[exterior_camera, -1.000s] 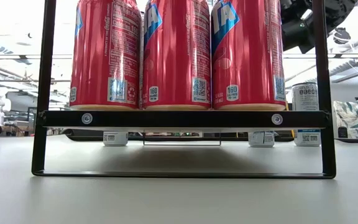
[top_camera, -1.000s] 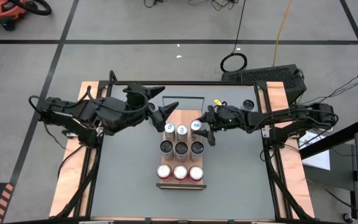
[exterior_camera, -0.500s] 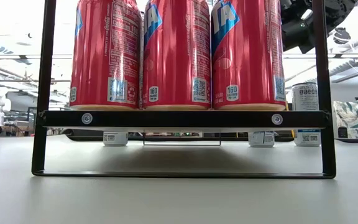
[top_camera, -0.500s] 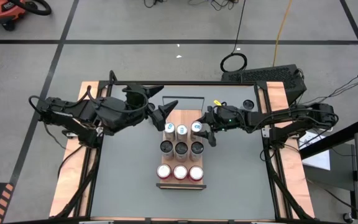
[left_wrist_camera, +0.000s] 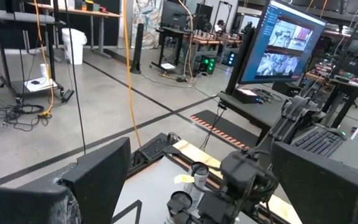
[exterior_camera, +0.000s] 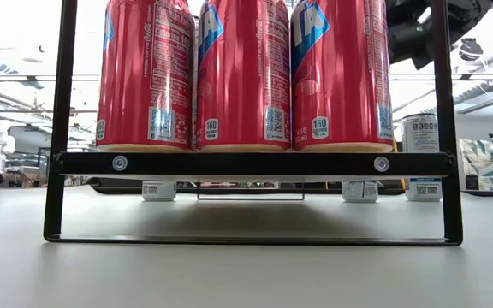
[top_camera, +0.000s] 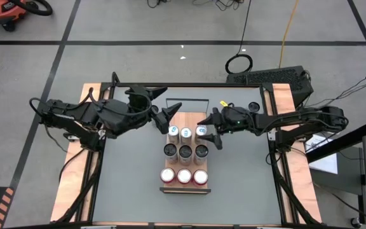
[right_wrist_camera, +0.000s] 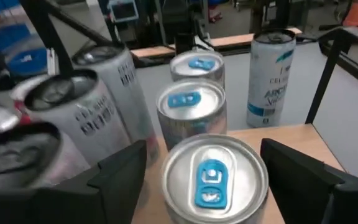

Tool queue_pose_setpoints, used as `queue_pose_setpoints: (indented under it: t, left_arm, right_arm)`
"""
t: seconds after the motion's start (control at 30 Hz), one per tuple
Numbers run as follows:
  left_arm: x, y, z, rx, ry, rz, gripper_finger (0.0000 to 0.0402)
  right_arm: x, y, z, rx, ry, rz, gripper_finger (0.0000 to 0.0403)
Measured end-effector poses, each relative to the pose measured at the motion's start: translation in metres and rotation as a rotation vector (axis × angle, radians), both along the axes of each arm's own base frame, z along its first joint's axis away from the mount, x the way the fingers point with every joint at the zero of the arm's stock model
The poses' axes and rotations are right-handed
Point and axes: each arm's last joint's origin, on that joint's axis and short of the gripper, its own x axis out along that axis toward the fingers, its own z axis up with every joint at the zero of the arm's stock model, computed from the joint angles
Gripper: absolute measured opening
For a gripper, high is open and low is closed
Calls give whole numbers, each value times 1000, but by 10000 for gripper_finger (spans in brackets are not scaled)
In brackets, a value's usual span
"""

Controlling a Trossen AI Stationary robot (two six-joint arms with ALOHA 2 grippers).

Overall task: Sort soda cans
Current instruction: Put the blue soda can on the shelf and align it with the other blue soda cans

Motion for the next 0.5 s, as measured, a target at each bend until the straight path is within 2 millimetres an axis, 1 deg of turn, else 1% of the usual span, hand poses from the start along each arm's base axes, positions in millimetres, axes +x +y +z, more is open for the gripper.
queue_pose_setpoints:
  t: [0.1, 0.2, 0.27, 0.37, 0.5]
  left_arm:
    - [0, 0, 0, 1, 2, 0, 389]
    - [0, 0, -1, 5, 14, 0, 389]
    - [0, 0, -2, 9, 28, 0, 389]
    - [0, 0, -3, 6, 27, 0, 389]
    - [0, 0, -3, -22, 14, 2, 389]
  right_arm:
    - [-6, 1, 9, 34, -29, -9, 288]
    - [-14, 2, 23, 81, -86, -23, 288]
    - [-21, 1, 30, 104, -100, -70, 288]
    - [-33, 1, 33, 104, -49, -134, 288]
    - [-47, 1, 25, 103, 103, -189, 278]
